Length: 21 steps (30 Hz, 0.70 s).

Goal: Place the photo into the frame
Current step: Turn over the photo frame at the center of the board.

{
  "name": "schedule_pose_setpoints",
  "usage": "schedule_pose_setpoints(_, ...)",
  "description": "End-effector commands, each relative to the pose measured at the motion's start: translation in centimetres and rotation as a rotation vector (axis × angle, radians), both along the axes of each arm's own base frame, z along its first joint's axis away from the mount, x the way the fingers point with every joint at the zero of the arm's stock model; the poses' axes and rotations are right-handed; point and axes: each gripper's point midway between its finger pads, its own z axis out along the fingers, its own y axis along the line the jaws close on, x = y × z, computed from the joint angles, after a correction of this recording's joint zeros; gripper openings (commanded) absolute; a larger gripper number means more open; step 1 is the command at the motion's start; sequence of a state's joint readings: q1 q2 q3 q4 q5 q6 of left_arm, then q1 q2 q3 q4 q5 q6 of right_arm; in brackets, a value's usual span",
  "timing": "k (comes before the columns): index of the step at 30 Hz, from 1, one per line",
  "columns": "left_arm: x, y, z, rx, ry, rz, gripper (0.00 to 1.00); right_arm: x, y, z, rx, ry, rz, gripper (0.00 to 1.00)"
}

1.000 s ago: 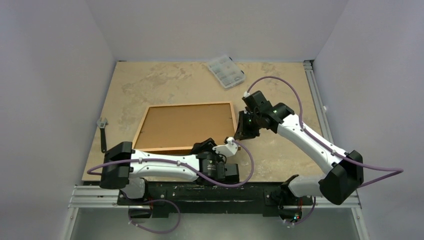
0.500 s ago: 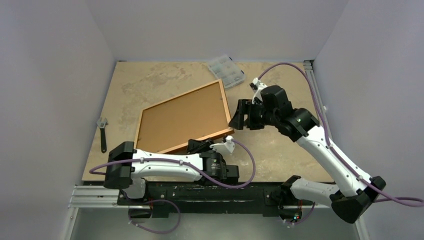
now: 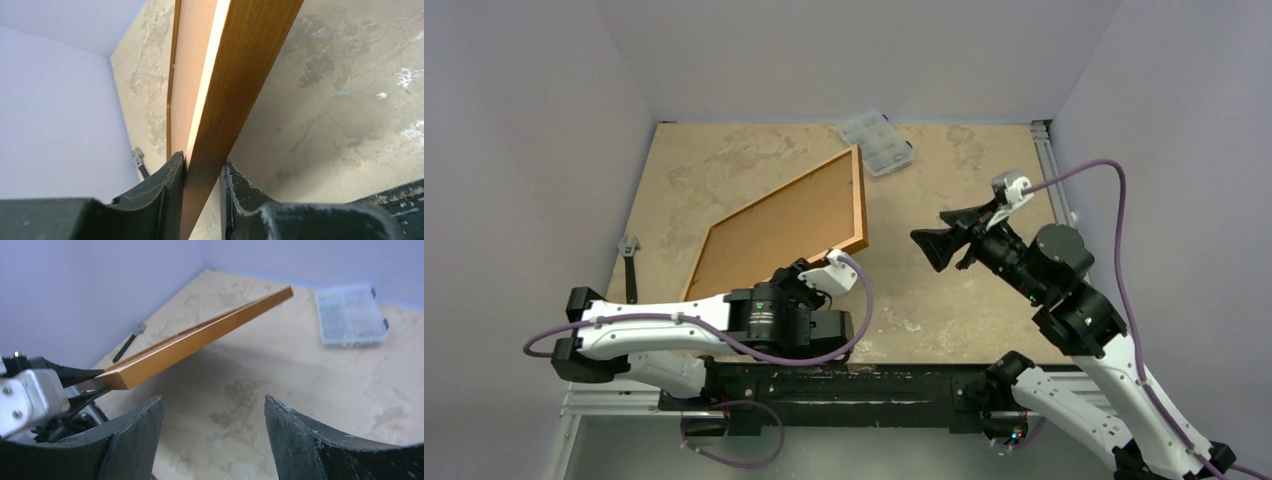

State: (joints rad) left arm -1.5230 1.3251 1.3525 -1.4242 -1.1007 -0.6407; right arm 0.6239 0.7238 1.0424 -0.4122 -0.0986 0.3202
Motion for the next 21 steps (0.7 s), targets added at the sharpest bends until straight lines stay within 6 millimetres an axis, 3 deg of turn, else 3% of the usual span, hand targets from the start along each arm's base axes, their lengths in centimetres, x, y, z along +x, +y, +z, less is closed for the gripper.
schedule_pose_setpoints(1,-1.1,-2.1,2.6,-0.297,0.072,-0.07,0.01,-0.8,0.1,4.4,0.026,-0.317,0.065,0.75)
schedule_pose_setpoints(6,-2.7,-2.6,2.7,-0.402,0.176,-0.19,0.0,-2.6,2.0,3.2,-0.095,-0.418,0.26,0.76)
schedule_pose_setpoints(11,-4.0,-2.6,2.6,-0.439,0.249,-0.259,0.0,-6.6,4.6,0.9,-0.193,-0.586,0.608,0.72)
schedule_pose_setpoints(17,-5.3,-3.6,2.3,-0.444,0.324,-0.332,0.0,-8.4,5.5,1.1,-0.206,-0.821,0.737,0.84)
schedule_pose_setpoints(21,-5.7,-4.0,2.1,-0.447,0.344,-0.349,0.0,-8.4,6.4,0.5,-0.245,-0.918,0.82,0.92)
